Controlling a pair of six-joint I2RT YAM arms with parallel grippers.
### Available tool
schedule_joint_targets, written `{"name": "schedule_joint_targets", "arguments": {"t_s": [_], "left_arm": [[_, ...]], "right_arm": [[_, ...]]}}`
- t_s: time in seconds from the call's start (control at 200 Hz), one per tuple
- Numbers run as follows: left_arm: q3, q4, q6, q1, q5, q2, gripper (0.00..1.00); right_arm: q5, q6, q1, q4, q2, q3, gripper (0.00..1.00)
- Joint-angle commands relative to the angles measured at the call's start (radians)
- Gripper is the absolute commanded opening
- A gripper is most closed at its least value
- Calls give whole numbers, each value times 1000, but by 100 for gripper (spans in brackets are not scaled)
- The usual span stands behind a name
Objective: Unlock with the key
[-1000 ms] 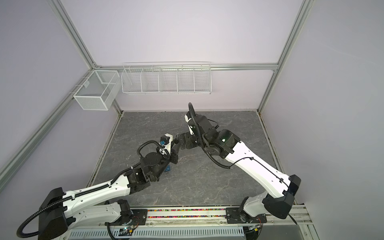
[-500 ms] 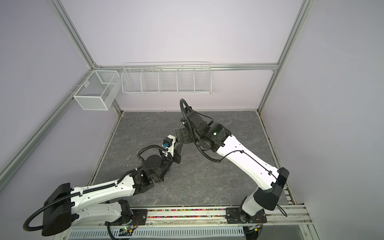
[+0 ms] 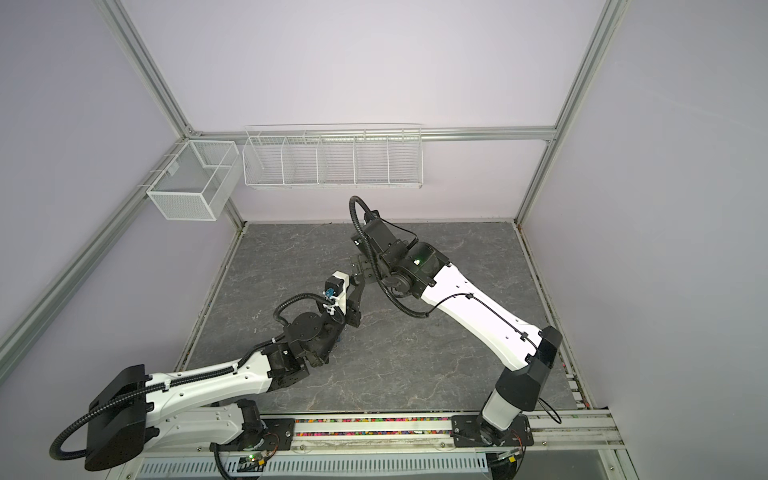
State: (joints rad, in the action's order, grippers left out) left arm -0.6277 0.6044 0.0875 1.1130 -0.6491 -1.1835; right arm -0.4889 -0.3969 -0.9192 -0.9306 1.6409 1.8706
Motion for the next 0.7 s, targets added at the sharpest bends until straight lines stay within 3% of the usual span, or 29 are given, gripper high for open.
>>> {"name": "schedule_joint_targets", "arguments": {"t_s": [0.0,0.215,0.365,0.47,0.575,0.695], "left_arm": [[12,55,24,4,-29,-10,2],[20,60,41,3,-19,1,2],[39,49,56,4,60,40,2],[45,15,59,4,130,63,1],[65,29,84,3,186,70,0],[64,43,104,3,208,70,0]], "right_arm": [[-56,-22,-5,-60,11,47,96],[4,49,17,-80,6,80,95],[228,232,71,16,-60,11,94],[398,246,181,15,-94,-10,92],[370,256,191,-70,-69,42,91],[452,297,189,-117,-35,72,90]]}}
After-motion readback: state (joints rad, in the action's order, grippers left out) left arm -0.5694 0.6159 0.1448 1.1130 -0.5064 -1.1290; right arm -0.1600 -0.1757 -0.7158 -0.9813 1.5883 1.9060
